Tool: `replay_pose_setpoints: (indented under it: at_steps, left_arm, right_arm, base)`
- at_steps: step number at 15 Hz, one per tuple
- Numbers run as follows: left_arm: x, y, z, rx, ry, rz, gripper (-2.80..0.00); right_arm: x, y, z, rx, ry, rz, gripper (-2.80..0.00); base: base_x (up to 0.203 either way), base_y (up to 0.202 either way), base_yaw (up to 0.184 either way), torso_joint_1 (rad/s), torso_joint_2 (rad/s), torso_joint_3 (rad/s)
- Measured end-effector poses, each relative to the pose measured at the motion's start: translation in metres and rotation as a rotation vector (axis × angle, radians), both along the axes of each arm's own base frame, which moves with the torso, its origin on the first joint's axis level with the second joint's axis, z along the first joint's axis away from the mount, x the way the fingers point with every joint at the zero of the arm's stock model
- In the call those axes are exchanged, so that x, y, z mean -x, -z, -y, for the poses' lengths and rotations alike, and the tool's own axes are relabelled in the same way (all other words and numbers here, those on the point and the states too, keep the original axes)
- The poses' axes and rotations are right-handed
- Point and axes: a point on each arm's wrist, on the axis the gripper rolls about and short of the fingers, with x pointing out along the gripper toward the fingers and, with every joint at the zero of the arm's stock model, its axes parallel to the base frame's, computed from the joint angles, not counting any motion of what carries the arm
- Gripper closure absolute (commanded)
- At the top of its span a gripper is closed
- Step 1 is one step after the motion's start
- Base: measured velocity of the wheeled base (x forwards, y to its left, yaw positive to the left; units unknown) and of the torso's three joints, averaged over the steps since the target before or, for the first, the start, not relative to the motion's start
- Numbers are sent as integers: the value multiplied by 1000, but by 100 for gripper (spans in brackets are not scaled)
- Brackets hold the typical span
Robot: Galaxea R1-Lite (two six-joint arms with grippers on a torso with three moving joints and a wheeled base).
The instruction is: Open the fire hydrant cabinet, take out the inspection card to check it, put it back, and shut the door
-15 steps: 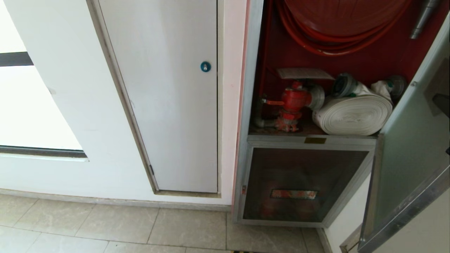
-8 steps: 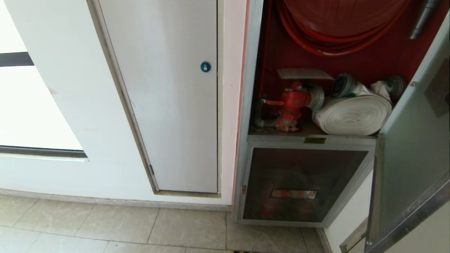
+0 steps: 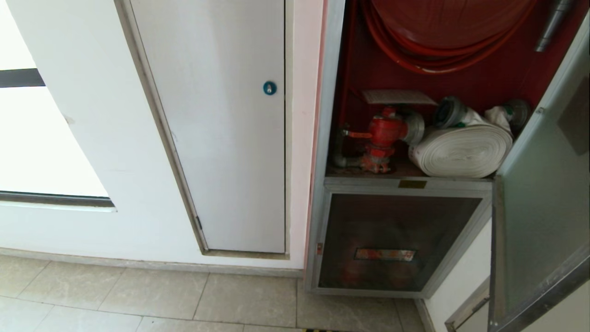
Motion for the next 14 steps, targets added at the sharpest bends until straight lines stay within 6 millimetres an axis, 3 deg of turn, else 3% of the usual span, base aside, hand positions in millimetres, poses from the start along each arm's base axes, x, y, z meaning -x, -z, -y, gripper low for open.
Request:
replay_pose_setpoints:
  at_steps: [14]
  left_arm:
    - [0,0,0,0,0,0,0]
  right_arm:
    - [9,5,15,-22,236,-68,0]
  base:
    - [0,0,0,0,0,0]
